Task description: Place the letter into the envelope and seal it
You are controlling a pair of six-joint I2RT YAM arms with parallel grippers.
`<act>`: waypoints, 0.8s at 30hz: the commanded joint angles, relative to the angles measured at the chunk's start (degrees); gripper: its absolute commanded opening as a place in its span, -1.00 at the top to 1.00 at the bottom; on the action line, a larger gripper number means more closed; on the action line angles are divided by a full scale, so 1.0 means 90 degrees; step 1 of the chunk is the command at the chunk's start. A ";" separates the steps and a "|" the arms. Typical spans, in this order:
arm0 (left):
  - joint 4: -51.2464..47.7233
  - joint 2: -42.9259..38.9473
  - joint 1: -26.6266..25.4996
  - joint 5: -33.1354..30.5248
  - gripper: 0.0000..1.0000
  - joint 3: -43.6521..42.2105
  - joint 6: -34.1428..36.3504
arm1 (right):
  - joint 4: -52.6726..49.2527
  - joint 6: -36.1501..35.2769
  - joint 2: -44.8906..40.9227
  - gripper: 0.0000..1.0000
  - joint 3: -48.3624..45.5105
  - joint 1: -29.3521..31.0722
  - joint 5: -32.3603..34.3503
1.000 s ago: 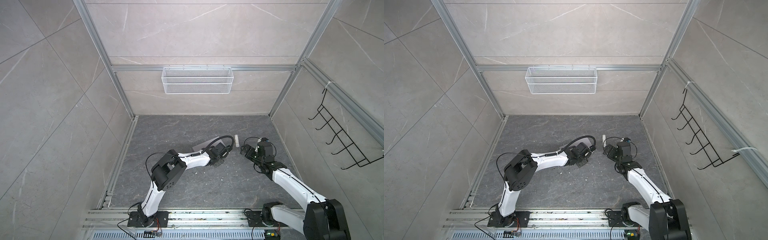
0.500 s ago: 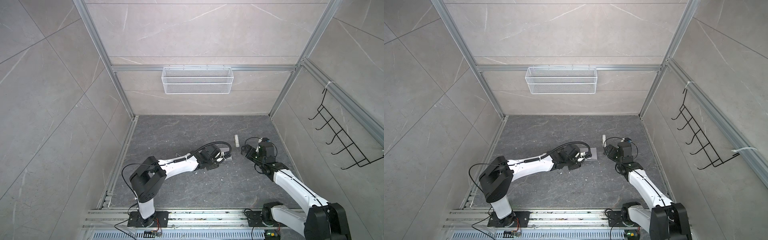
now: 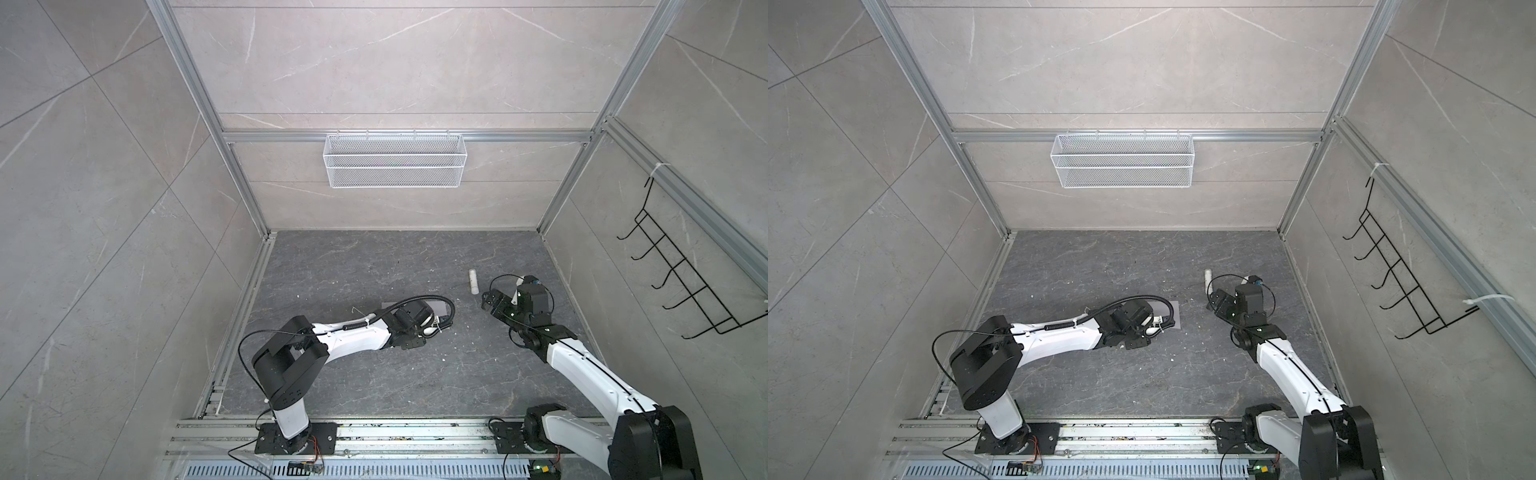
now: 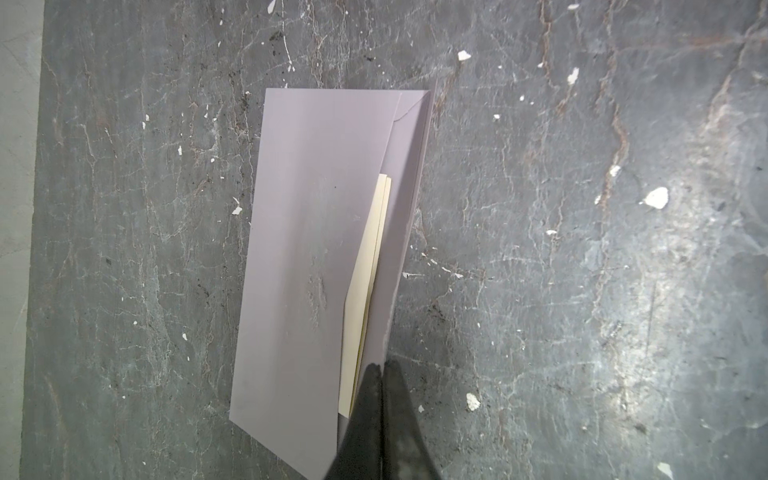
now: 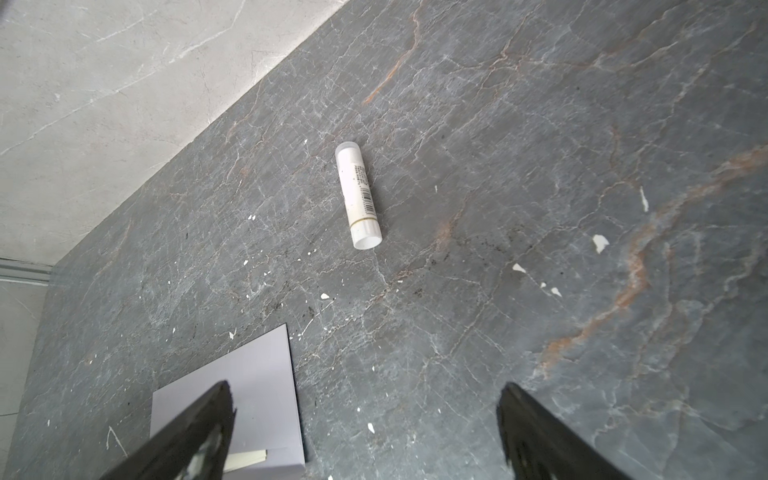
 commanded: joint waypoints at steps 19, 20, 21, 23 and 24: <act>-0.0004 -0.0299 0.0005 0.1375 0.24 -0.0550 -0.0938 | -0.0222 -0.0219 0.0023 -0.99 -0.0015 -0.0023 -0.0103; 0.0039 -0.0299 0.0006 0.1436 0.22 -0.0571 -0.0965 | -0.0232 -0.0234 0.0022 -0.99 -0.0021 -0.0023 -0.0104; 0.0068 -0.0290 0.0005 0.1485 0.20 -0.0592 -0.0987 | -0.0243 -0.0248 0.0018 -0.99 -0.0018 -0.0023 -0.0104; 0.0104 -0.0270 0.0024 0.1590 0.18 -0.0607 -0.1028 | -0.0262 -0.0266 0.0006 -0.99 -0.0016 -0.0027 -0.0101; 0.0116 -0.0246 0.0033 0.1656 0.17 -0.0607 -0.1048 | -0.0278 -0.0274 0.0010 -0.99 -0.0017 -0.0023 -0.0113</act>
